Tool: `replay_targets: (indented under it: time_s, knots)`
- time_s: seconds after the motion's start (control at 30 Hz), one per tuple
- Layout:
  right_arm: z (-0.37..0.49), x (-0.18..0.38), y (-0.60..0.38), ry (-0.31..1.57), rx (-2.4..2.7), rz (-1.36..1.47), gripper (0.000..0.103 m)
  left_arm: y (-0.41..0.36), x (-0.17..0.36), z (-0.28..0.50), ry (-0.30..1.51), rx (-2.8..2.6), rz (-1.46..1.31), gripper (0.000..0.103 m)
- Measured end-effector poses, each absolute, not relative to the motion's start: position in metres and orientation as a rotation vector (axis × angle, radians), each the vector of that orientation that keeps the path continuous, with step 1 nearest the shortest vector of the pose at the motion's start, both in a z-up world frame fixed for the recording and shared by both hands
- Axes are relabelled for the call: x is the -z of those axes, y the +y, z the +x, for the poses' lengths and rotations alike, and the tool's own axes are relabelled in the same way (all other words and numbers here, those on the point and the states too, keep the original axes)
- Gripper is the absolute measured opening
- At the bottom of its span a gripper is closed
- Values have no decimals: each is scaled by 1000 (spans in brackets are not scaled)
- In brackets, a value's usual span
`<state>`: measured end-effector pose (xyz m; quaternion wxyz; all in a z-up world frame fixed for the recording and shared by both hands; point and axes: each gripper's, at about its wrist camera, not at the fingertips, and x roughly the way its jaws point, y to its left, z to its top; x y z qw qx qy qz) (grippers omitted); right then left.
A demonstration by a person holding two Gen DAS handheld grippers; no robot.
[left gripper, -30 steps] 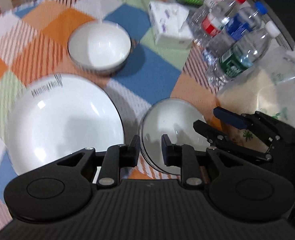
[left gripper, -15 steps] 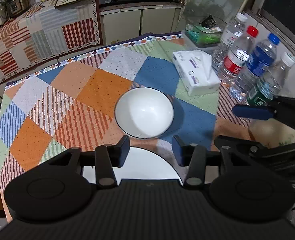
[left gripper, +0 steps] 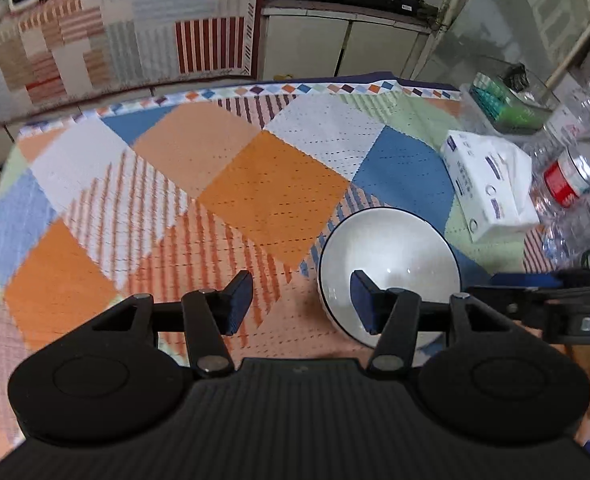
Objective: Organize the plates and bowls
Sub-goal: 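Grasp the white bowl by the tissue box with the right gripper while the left gripper holds the nested bowls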
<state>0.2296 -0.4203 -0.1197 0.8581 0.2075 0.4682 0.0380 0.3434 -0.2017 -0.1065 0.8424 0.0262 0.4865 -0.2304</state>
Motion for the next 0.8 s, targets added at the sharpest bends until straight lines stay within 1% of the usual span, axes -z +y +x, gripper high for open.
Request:
replay_targets:
  time_s: [0.07, 0.17, 0.23, 0.27, 0.3, 0.4, 0.43, 0.47, 0.53, 0.57, 0.63, 0.67, 0.73, 0.8]
  knots:
    - [242, 134, -422, 1017, -57, 469, 62, -200, 118, 349, 1037, 484, 17, 53]
    - [257, 150, -421, 1051, -26, 490, 58, -197, 133, 355, 1070, 446, -54, 52]
    - [262, 157, -419, 1061, -3, 496, 54, -197, 141, 358, 1095, 441, -99, 51]
    - [263, 161, -418, 1065, 22, 499, 49, -198, 145, 359, 1102, 440, -101, 50]
    - [264, 163, -419, 1070, 56, 504, 44, -200, 147, 359, 1107, 433, -97, 47]
    - [263, 172, -425, 1065, 141, 519, 35, -202, 155, 361, 1128, 438, -120, 30]
    - [262, 174, -428, 1053, 140, 540, 33, -203, 157, 361, 1138, 449, -130, 24]
    - [261, 176, -432, 1040, 130, 568, 31, -204, 158, 361, 1144, 460, -134, 21]
    - [258, 179, -438, 1026, 111, 617, 27, -208, 159, 360, 1150, 485, -148, 9]
    - [258, 180, -439, 1023, 100, 629, 22, -209, 159, 360, 1152, 495, -154, 7]
    - [262, 179, -436, 1025, 83, 615, 12, -213, 154, 355, 1116, 513, -137, 8]
    - [264, 177, -433, 1032, 87, 586, 10, -215, 150, 352, 1096, 528, -122, 8]
    - [267, 174, -429, 1057, 105, 546, 9, -220, 141, 342, 1061, 529, -61, 8]
    - [262, 169, -433, 1037, 107, 587, 9, -224, 134, 333, 1051, 548, 2, 8]
